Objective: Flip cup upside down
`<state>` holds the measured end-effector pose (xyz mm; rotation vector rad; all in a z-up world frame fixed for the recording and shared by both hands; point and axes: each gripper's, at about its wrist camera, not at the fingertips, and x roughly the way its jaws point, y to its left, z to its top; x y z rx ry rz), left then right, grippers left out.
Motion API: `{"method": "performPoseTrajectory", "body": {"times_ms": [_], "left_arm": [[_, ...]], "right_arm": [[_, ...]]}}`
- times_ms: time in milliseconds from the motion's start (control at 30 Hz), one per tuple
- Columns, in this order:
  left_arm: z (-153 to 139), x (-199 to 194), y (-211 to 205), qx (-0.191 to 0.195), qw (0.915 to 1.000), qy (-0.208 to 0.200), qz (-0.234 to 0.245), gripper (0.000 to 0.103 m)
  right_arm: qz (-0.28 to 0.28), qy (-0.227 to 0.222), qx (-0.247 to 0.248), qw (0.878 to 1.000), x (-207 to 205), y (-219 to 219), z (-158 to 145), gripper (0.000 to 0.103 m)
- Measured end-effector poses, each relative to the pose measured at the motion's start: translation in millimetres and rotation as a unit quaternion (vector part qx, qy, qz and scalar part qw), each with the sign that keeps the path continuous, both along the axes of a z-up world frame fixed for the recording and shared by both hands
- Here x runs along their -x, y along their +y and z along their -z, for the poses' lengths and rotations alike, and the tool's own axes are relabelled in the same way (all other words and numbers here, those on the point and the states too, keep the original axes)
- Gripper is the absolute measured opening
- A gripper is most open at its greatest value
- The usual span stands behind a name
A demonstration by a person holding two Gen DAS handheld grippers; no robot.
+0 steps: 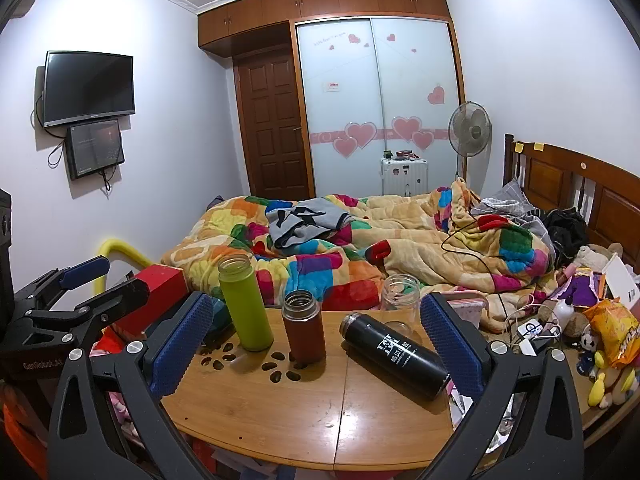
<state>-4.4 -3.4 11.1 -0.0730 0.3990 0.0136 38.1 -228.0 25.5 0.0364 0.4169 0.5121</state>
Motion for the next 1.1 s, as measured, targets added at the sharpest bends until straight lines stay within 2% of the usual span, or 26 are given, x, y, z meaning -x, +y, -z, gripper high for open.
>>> {"method": "performPoseTrajectory", "body": {"times_ms": [867,1100], "left_arm": [[-1,-1,-1,0.0,1.0,0.005,0.001,0.103],[23,-29,0,0.002,0.9997,0.025,-0.009,0.103]], "right_arm": [[-0.001,0.002,0.001,1.0,2,5,1,0.103],[0.003,0.014,0.004,1.0,-7,9,15,0.103]]}}
